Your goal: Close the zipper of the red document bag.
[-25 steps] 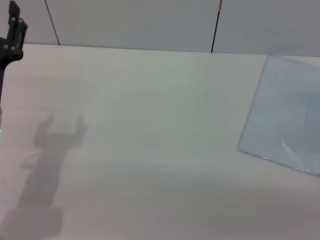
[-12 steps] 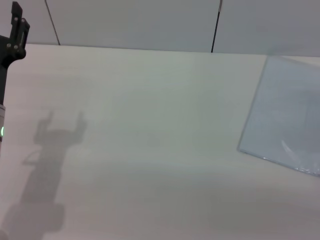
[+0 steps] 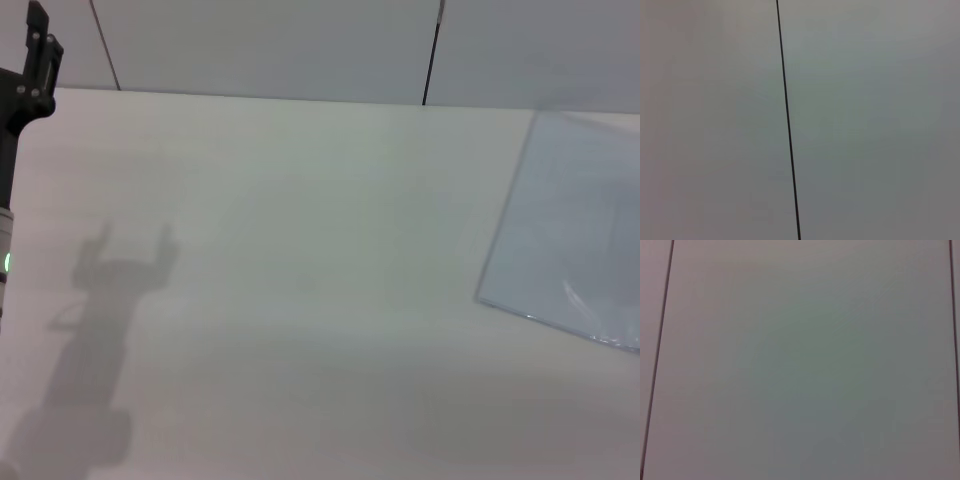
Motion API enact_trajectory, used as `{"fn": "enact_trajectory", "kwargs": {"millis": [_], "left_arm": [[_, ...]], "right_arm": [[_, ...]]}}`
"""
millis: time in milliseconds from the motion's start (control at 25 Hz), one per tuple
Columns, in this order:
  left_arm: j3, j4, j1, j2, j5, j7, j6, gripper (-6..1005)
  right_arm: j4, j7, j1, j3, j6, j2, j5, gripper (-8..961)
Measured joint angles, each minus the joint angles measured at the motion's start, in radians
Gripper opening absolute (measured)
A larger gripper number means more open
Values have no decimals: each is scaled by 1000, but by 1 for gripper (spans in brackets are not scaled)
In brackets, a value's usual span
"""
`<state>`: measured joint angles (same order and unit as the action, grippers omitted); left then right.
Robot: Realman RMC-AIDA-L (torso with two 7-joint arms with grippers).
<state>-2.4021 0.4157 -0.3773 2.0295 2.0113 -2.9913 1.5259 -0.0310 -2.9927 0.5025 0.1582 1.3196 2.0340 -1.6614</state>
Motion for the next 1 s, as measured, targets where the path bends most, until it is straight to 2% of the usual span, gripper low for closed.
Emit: {"fn": "enact_trajectory", "kwargs": {"millis": [1000], "left_arm": [[-25,4,6,0,0,0,33,741]], "right_arm": [[-4,9,-12,-8,81,2,4,892]]}}
